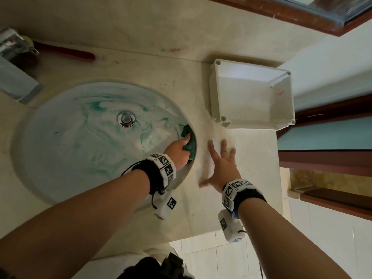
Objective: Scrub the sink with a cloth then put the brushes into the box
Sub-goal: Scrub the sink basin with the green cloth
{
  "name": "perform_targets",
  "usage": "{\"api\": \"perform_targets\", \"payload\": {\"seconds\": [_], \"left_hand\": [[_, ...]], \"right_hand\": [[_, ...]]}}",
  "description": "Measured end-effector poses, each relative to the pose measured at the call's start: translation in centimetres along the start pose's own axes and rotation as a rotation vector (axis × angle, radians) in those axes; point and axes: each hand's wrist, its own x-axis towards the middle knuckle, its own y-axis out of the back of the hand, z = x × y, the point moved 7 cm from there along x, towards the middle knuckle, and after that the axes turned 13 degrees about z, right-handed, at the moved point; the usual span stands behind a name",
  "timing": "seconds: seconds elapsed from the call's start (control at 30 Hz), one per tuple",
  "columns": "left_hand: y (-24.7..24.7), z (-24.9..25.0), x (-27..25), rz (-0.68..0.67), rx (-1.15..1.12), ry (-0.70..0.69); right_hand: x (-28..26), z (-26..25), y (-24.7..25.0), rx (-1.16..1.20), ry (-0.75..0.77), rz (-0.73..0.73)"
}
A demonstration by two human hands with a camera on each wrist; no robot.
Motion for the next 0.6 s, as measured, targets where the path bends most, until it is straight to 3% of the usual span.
{"api": "perform_targets", "payload": {"seconds": [0.17,0.4,0.6], "left_hand": [[0.0,-0.6,0.0,-0.003,0.068,-0.039],[2.0,1.7,3.7,0.120,-0.209,0.067],[0.2,0.0,1.5,0.101,-0.052,0.010]], "right_hand": [[0.0,-0.1,0.0,0.006,0.001,-0.007],[0.0,-0.2,0.1,0.010,0.003,-0.014],[0.0,-0.2,0.0,-0.001,0.007,-0.015]]}}
